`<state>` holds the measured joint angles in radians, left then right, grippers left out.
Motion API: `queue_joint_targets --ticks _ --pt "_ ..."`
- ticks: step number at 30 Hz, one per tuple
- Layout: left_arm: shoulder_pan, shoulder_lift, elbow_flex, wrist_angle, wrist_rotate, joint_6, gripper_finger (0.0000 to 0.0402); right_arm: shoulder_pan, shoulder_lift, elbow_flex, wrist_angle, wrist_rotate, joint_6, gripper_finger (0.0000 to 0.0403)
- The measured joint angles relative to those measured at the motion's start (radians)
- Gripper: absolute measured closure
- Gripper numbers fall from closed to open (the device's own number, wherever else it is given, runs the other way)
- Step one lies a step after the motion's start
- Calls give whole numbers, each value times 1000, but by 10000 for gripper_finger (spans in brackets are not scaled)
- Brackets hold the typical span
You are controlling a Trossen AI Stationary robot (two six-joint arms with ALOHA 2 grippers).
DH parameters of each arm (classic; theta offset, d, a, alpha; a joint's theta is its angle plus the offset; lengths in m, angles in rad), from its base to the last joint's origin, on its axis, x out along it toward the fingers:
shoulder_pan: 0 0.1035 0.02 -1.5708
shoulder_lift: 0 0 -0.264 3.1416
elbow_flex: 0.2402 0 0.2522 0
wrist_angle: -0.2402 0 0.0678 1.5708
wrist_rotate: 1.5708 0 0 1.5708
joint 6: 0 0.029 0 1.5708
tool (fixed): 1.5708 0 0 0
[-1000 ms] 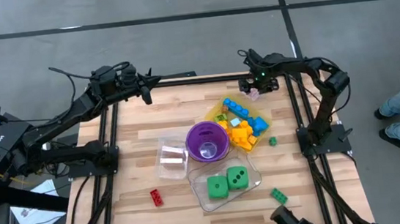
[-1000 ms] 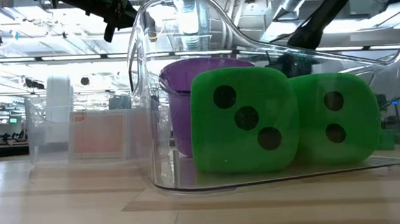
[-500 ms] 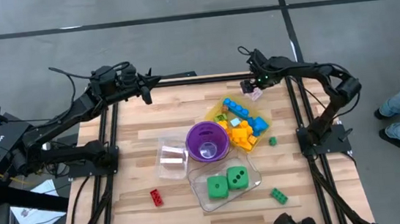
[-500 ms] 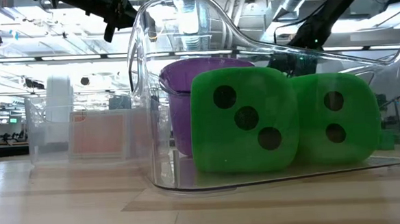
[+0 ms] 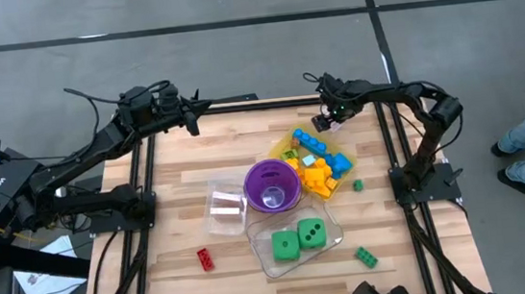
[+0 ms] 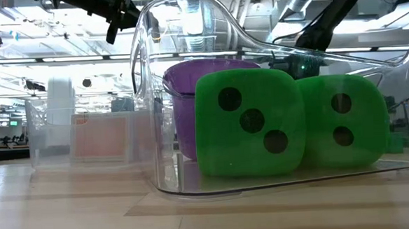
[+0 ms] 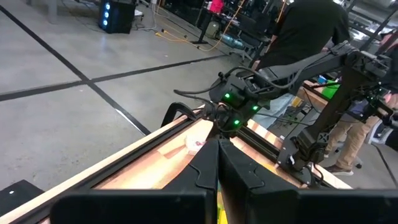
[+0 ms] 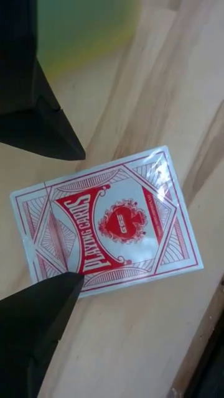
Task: Pick & Place Toys
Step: Put the red deck of cards into the white bin
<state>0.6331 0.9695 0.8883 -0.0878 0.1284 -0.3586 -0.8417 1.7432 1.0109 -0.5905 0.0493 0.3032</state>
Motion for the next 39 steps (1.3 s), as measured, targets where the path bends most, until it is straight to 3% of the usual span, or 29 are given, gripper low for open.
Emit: queue_joint_targets --ticks 19,25,27,39 --pt "0 0 0 1 0 -22 400 -1 -210 -3 -63 2 21 97" --pt "0 0 0 3 0 -22 401 -21 -224 -3 -77 -102 65 96" --pt "0 0 0 3 0 -22 401 -26 -220 -3 -115 -91 101 95" --pt "-7 0 0 39 0 -43 401 -24 -217 -3 -95 -2 61 6"
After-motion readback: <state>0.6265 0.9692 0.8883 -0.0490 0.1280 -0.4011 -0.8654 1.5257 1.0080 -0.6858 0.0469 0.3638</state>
